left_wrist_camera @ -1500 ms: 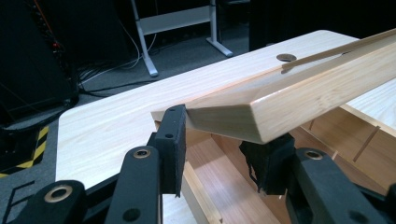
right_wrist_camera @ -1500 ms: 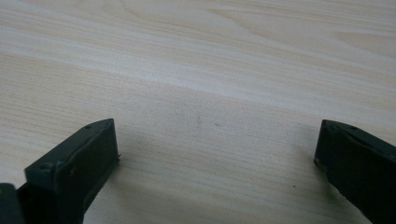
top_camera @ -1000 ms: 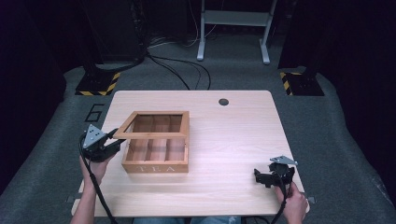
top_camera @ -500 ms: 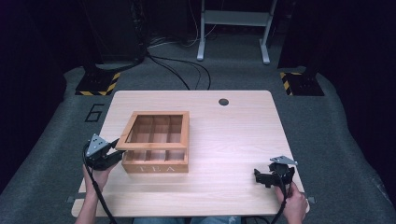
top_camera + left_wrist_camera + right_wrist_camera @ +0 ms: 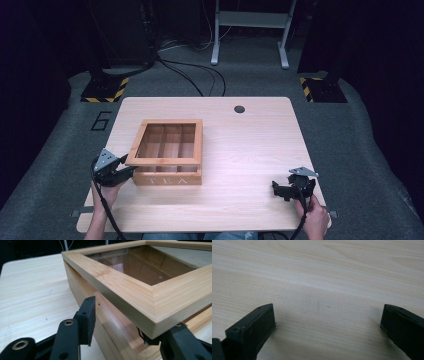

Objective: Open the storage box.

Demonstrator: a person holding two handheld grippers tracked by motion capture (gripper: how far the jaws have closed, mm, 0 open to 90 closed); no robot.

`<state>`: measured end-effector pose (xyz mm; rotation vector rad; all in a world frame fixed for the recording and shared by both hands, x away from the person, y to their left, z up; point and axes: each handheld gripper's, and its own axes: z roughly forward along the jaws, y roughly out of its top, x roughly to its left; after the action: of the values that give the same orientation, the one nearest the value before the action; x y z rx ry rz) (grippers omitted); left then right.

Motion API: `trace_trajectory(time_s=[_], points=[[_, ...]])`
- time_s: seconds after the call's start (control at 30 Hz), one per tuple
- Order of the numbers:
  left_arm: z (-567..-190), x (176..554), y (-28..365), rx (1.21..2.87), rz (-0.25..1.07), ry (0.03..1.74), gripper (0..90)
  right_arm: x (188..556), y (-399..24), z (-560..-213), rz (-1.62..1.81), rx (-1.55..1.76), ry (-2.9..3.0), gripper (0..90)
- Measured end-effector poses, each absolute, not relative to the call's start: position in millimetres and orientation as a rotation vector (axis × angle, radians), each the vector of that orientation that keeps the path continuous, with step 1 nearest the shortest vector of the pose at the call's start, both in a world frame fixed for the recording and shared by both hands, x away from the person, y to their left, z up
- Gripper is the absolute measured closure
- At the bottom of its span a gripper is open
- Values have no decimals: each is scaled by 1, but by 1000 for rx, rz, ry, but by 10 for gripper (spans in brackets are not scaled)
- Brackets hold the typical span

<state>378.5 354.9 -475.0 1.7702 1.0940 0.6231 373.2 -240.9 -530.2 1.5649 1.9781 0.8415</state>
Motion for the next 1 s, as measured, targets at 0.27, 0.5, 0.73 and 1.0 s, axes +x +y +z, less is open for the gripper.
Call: trace_trajectory(time_s=[0.27,0.5,0.73,1.0], points=[[-482,380,358,1780,562,1143,351,373,-241,-530,843,1559,1979,0],[-485,381,360,1778,523,1154,279,373,-241,-530,841,1565,1979,0],[-481,373,366,1803,493,1120,214,373,-241,-530,842,1565,1978,0],[-498,355,368,1883,500,1118,143,373,-241,-530,841,1566,1978,0]])
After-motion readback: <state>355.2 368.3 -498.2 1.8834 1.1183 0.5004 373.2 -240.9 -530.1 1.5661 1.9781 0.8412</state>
